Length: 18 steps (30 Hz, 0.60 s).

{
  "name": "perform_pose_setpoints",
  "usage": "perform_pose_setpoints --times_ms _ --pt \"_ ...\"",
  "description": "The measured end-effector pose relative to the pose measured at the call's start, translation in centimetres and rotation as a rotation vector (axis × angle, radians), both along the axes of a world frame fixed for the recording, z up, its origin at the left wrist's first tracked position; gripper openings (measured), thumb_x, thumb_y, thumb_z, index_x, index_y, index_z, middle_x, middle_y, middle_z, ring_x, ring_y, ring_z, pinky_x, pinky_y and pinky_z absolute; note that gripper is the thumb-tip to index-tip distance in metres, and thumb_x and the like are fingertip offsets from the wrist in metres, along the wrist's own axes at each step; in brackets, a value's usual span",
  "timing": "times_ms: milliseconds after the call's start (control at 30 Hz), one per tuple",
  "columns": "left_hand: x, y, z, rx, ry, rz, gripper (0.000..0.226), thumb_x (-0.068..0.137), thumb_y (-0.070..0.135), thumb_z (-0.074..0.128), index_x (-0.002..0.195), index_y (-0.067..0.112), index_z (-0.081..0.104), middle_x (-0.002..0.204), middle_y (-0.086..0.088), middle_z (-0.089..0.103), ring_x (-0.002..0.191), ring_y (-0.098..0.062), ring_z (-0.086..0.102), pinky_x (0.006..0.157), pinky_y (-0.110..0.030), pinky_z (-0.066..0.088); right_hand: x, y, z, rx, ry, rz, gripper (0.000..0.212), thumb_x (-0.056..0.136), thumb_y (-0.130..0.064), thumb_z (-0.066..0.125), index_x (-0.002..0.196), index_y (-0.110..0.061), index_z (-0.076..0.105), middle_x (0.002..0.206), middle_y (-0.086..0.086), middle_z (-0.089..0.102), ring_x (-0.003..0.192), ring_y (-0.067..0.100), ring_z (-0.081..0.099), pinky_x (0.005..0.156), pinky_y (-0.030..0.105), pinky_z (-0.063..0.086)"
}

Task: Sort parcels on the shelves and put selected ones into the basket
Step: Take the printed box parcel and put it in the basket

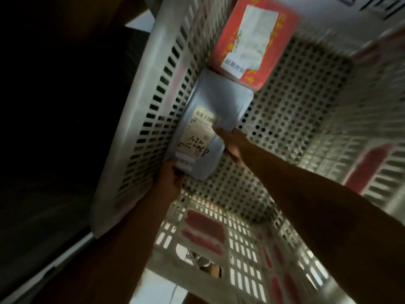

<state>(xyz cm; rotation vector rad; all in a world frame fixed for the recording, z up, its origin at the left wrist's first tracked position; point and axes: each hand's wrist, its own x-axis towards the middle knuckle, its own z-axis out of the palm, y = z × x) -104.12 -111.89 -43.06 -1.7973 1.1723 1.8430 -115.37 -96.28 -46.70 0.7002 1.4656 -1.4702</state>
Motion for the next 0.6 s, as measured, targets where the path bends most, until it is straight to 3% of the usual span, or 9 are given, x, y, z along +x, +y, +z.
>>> perform_pose_setpoints --times_ms 67,200,267,367,433,500,600 --pt "0.6 0.0 0.4 0.009 0.025 0.049 0.033 0.103 0.014 0.043 0.134 0.009 0.053 0.103 -0.003 0.065 0.087 -0.014 0.063 0.064 -0.021 0.058 0.1 0.5 0.6 0.053 0.043 0.071 0.040 0.101 -0.021 0.061 0.138 -0.008 0.054 0.122 0.008 0.065 0.097 0.018 0.064 0.074 0.025 0.056" --pt "0.8 1.5 4.9 -0.024 -0.089 -0.231 0.016 0.097 0.011 0.054 0.111 0.010 0.061 0.094 -0.009 0.064 0.071 -0.016 0.060 0.062 -0.028 0.048 1.0 2.3 5.8 0.253 0.068 0.254 0.049 0.097 -0.018 0.066 0.142 -0.005 0.051 0.122 0.015 0.062 0.080 0.019 0.062 0.064 0.027 0.051" --pt "0.5 2.7 8.9 -0.110 -0.106 -0.375 0.007 0.100 0.011 0.055 0.101 0.010 0.062 0.086 -0.007 0.064 0.068 -0.016 0.060 0.064 -0.029 0.048 1.9 3.6 10.1 0.275 0.113 0.402 0.035 0.097 -0.020 0.065 0.126 0.000 0.063 0.114 0.016 0.067 0.088 0.024 0.065 0.073 0.034 0.054" --pt "0.4 4.9 15.4 -0.123 -0.001 -0.443 0.011 0.097 0.005 0.057 0.106 0.005 0.064 0.080 -0.007 0.066 0.063 -0.015 0.063 0.055 -0.022 0.050 2.9 5.3 16.7 0.225 0.170 0.529 0.024 0.097 -0.018 0.065 0.110 0.002 0.069 0.099 0.010 0.066 0.092 0.023 0.063 0.079 0.033 0.052" --pt "0.5 6.0 19.3 -0.178 0.049 -0.502 0.014 0.092 0.004 0.061 0.104 0.004 0.067 0.080 -0.008 0.067 0.069 -0.021 0.065 0.055 -0.024 0.052 3.2 6.1 20.6 0.260 0.223 0.663 0.030 0.098 -0.026 0.063 0.122 -0.007 0.064 0.111 0.009 0.065 0.101 0.026 0.064 0.090 0.037 0.053" --pt "1.0 7.2 22.8 -0.247 0.070 -0.563 0.017 0.084 0.016 0.064 0.100 0.016 0.072 0.085 -0.008 0.071 0.081 -0.030 0.069 0.066 -0.031 0.055 3.8 7.1 24.3 0.312 0.267 0.779 0.040 0.098 -0.033 0.061 0.131 -0.012 0.057 0.126 0.010 0.064 0.115 0.030 0.062 0.098 0.039 0.051" --pt "3.2 9.5 28.7 -0.351 0.035 -0.587 0.013 0.089 0.020 0.062 0.098 0.027 0.069 0.093 -0.003 0.072 0.083 -0.020 0.067 0.063 -0.025 0.048 4.9 8.5 30.4 0.311 0.368 0.922 0.027 0.098 -0.027 0.061 0.121 -0.013 0.062 0.130 0.012 0.064 0.122 0.028 0.060 0.103 0.034 0.045"
